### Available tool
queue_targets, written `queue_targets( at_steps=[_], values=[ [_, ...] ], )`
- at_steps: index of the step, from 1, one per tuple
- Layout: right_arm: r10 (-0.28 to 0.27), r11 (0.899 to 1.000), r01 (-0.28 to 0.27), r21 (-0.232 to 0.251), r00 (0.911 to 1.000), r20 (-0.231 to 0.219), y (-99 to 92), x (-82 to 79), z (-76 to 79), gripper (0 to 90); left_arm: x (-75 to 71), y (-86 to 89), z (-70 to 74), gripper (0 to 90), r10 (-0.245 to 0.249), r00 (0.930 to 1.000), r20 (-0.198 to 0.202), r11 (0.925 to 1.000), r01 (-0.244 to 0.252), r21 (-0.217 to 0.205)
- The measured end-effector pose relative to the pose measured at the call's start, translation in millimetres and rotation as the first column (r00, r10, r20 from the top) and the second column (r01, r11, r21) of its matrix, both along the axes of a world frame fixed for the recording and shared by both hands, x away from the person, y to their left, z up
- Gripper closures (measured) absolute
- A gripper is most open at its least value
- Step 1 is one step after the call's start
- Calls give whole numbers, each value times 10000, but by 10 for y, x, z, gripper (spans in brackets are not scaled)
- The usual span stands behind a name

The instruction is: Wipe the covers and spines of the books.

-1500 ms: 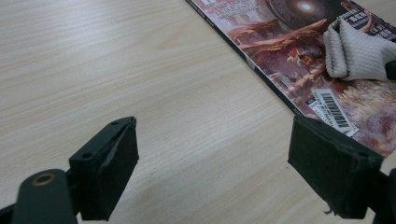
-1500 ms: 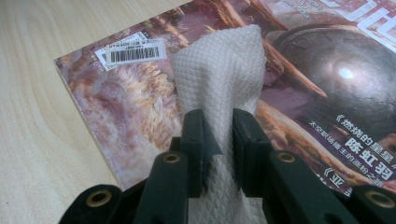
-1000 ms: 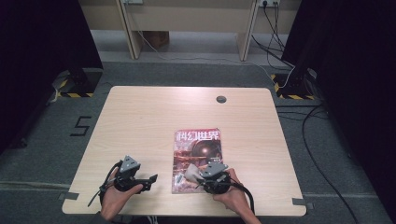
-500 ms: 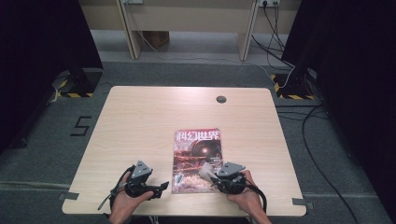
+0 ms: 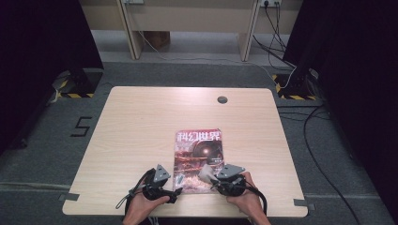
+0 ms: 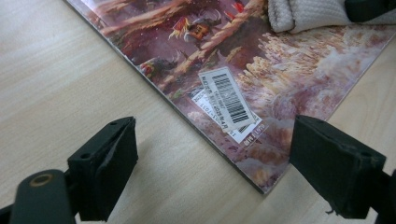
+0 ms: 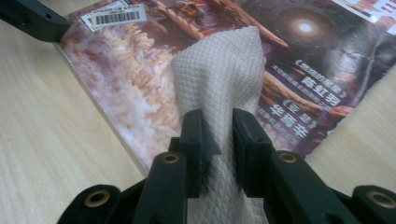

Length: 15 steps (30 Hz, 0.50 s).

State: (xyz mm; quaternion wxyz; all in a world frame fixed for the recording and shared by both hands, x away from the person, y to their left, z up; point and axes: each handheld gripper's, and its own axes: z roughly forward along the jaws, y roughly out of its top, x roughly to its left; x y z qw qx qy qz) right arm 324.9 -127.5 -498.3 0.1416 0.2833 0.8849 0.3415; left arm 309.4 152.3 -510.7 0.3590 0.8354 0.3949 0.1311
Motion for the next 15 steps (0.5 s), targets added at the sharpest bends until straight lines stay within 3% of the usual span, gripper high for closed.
queue_targets(
  at_steps=[10, 15],
  values=[
    [273, 9996, -274, 49, 9996, 43, 63, -1, -11, 757, 5, 3, -11, 138, -54, 10000, 15, 10000, 54, 60],
    [-264, 9996, 266, -105, 9995, 181, -47, 68, -5, 760, -3, -2, -7, 136, -46, 10000, 76, 9999, 45, 147]
  ],
)
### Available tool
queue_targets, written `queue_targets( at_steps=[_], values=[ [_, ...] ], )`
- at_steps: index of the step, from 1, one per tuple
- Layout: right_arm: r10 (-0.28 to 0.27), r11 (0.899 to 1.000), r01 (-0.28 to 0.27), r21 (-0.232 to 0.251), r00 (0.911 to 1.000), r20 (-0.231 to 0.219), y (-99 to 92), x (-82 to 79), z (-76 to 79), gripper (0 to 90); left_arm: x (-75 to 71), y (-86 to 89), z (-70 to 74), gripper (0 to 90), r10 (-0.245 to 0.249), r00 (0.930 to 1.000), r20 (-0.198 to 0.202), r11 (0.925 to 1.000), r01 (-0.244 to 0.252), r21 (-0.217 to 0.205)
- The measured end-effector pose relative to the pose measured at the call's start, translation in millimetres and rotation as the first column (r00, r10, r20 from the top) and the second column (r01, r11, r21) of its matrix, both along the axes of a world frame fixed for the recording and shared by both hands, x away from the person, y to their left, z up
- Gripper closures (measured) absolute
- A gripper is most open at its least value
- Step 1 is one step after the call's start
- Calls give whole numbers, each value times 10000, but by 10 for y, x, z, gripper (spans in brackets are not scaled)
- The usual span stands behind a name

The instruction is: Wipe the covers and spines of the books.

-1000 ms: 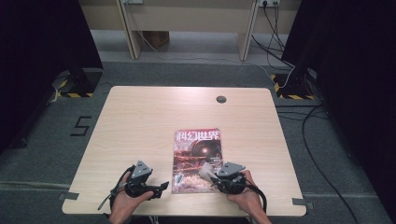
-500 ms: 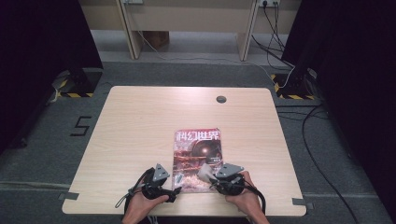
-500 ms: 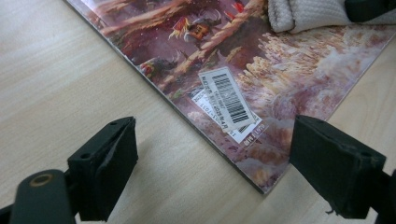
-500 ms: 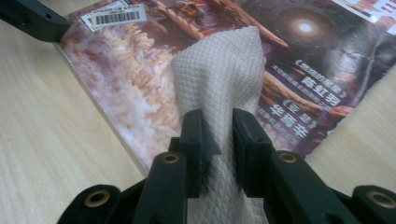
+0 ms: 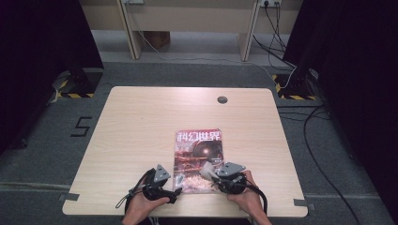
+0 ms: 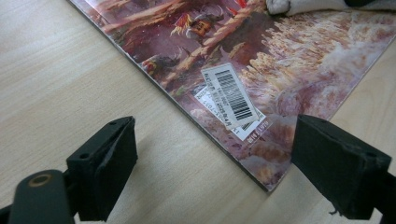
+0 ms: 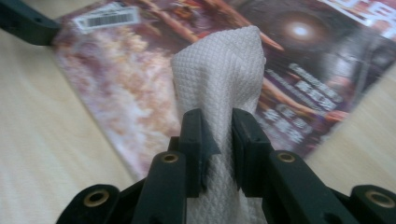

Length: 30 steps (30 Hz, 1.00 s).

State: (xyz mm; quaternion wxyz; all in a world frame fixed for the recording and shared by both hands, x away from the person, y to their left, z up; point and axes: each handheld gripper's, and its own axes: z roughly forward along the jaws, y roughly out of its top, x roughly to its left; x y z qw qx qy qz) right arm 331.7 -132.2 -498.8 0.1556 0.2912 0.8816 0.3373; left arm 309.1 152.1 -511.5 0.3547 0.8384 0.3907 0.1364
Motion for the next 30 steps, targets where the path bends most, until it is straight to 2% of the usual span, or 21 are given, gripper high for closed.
queue_targets(
  at_steps=[3, 9, 18, 23, 30],
  values=[
    [-44, 10000, 44, -11, 10000, -10, -2, -17, 0, 759, 0, 0, 1, 136, -1, 10000, 5, 10000, 1, 15],
    [402, 9992, -402, -38, 9992, -43, 38, -155, 1, 758, 3, -2, -1, 131, 37, 10000, -17, 10000, -37, -6],
    [443, 9990, -443, 29, 9987, -240, -10, -258, 10, 757, 4, 2, 6, 128, 61, 10000, -28, 10000, -61, 76],
    [434, 9990, -435, -40, 9988, -241, -2, -209, 16, 758, 6, 1, 5, 121, 103, 9999, -80, 9999, -102, 86],
    [-134, 9997, 131, -184, 9997, -193, -7, 106, 23, 760, 12, 3, 1, 110, 138, 9999, -92, 9999, -137, 104]
  ],
)
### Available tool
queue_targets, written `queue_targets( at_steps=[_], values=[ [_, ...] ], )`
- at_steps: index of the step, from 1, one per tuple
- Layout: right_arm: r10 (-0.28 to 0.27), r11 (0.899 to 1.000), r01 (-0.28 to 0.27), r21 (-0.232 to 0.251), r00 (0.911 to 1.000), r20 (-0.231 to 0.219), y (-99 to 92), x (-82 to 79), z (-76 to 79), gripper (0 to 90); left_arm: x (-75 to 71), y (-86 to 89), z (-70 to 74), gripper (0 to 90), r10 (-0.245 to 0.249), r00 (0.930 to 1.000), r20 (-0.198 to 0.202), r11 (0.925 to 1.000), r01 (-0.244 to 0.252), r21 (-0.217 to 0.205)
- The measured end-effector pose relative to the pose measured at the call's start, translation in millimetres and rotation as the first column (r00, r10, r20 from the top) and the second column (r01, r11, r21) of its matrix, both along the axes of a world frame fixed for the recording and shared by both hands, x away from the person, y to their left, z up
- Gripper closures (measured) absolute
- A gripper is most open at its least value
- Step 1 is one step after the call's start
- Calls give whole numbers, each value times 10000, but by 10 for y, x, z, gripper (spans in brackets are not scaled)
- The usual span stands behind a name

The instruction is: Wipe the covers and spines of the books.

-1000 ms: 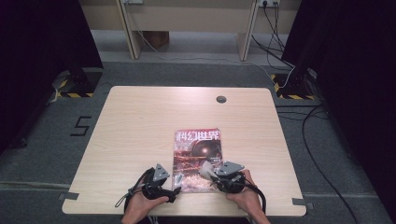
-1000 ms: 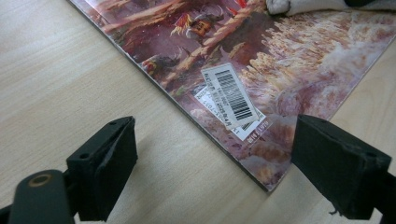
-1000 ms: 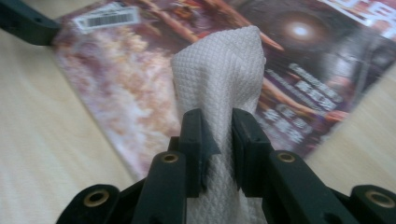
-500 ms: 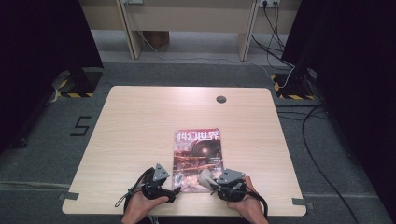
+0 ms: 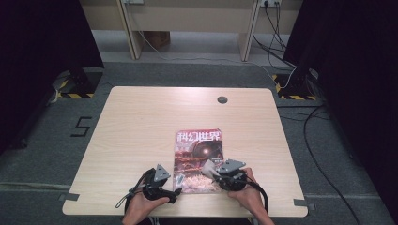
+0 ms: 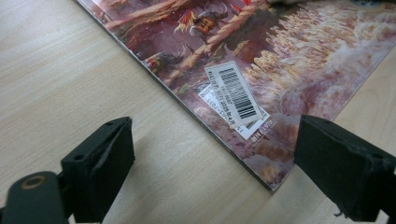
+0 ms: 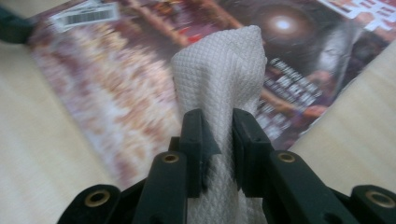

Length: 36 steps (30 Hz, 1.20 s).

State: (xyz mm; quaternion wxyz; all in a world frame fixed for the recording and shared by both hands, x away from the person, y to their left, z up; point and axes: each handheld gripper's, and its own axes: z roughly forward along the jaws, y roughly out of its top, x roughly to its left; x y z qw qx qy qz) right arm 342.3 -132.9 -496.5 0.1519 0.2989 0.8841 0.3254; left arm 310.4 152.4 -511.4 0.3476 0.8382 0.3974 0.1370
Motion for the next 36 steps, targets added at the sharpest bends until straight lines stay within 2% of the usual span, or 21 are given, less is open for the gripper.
queue_targets(
  at_steps=[2, 3, 5, 10, 11, 12, 13, 14, 17, 20, 24, 28, 31, 36],
  values=[
    [-212, 9997, 213, -121, 9998, 52, 10, 135, 6, 760, 3, -3, -3, 93, 51, 10000, 2, 10000, -51, 7],
    [-398, 9991, 400, -151, 9991, 133, 17, 271, 5, 760, 3, -2, -2, 91, 44, 10000, 1, 10000, -44, 28],
    [-463, 9988, 464, -140, 9989, 93, 22, 321, 7, 760, 1, -3, -1, 91, 48, 10000, 31, 10000, -48, 49],
    [-958, 9950, 962, -256, 9953, 143, 69, 621, 9, 760, 5, 0, -2, 91, 7, 10000, 14, 10000, -7, 42],
    [-1063, 9940, 1067, -245, 9942, 155, 74, 662, 8, 761, 19, 5, -5, 91, -19, 10000, -83, 10000, 19, -46],
    [-1247, 9919, 1251, -222, 9921, 159, 83, 774, 6, 760, 32, 13, -9, 74, -10, 9998, -182, 9999, 8, -107],
    [-1247, 9919, 1251, -222, 9921, 159, 83, 774, 6, 760, 36, 18, -19, 74, 114, 9996, -239, 9998, -118, -165],
    [-1386, 9900, 1390, -228, 9901, 210, 85, 832, 4, 761, 32, 22, -24, 63, 153, 9996, -233, 9997, -158, -209],
    [-1741, 9841, 1750, -300, 9842, 307, 93, 1008, 6, 760, 20, 0, -10, 65, 61, 10000, -35, 10000, -61, -1],
    [-2044, 9777, 2058, -420, 9783, 337, 100, 1153, 13, 761, 26, 5, -9, 66, 47, 9999, -98, 10000, -47, 9],
    [-2748, 9598, 2766, -480, 9606, 409, 122, 1360, 12, 761, 27, 5, -8, 66, 20, 10000, -78, 10000, -20, 26],
    [-3069, 9493, 3092, -559, 9506, 468, 148, 1461, 14, 762, 28, 5, -8, 67, -10, 10000, -71, 10000, 10, 29],
    [-3145, 9453, 3179, -732, 9477, 542, 173, 1524, 22, 762, 30, 2, -6, 67, -21, 10000, -66, 10000, 22, 44],
    [-3273, 9406, 3311, -750, 9431, 588, 191, 1584, 22, 762, 29, 0, -6, 67, -45, 10000, -25, 10000, 46, 58]
  ],
)
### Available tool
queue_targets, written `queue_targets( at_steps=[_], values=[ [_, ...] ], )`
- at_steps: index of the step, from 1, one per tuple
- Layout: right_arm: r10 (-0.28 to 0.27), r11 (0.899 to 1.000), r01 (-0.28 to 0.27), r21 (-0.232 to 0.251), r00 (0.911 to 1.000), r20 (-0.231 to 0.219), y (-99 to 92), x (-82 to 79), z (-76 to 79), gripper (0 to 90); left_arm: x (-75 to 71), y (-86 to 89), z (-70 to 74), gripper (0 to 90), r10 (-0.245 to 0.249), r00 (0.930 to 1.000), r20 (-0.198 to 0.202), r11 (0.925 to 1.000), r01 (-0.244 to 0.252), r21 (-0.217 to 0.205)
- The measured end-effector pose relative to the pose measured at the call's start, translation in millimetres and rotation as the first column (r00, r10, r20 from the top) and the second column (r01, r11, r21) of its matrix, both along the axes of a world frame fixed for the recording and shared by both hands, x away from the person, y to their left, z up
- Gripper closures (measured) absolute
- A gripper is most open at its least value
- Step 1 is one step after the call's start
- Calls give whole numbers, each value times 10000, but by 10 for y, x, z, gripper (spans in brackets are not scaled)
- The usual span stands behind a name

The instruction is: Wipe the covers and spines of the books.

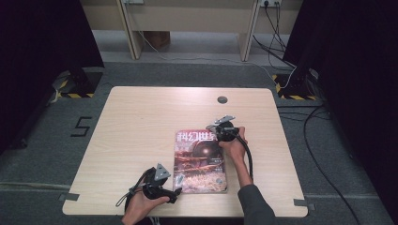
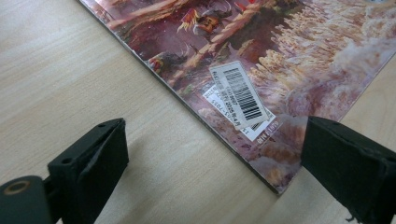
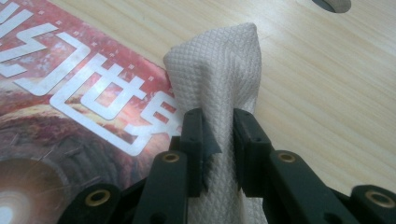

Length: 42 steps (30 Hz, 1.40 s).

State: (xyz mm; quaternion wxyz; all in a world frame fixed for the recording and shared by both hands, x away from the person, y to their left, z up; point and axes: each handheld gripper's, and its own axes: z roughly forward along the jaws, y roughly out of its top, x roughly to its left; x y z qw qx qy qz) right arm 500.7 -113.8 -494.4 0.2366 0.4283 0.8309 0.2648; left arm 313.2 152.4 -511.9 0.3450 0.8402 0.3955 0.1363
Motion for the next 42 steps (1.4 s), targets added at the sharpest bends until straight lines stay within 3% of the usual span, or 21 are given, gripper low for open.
queue_targets(
  at_steps=[5, 13, 19, 24, 30, 36, 42],
  values=[
    [-44, 10000, 44, -77, 10000, -11, 20, 39, 6, 763, 5, -3, 5, 67, -42, 10000, -20, 10000, 42, 60],
    [-143, 9997, 143, 194, 9999, -25, -6, 67, -2, 763, 0, -5, 7, 73, -50, 10000, -5, 10000, 50, 57],
    [138, 9998, -136, -157, 9998, 129, 71, 1, 0, 764, 5, -4, 6, 72, -51, 10000, -38, 10000, 51, 22],
    [589, 9983, -589, -28, 9982, 94, 227, -48, -9, 765, 3, -5, 8, 73, -64, 10000, -15, 10000, 64, 73],
    [1352, 9908, -1351, -96, 9907, 130, 550, -70, -17, 766, 2, -6, 6, 73, -48, 10000, -3, 10000, 48, 32],
    [1633, 9866, -1632, -81, 9864, 156, 791, -58, -26, 766, -3, -6, 8, 77, -98, 9999, 49, 9999, 98, 75],
    [1859, 9826, -1859, 38, 9825, 101, 909, -65, -29, 765, 0, -3, 3, 77, -102, 9999, 41, 9999, 102, 7]
  ],
)
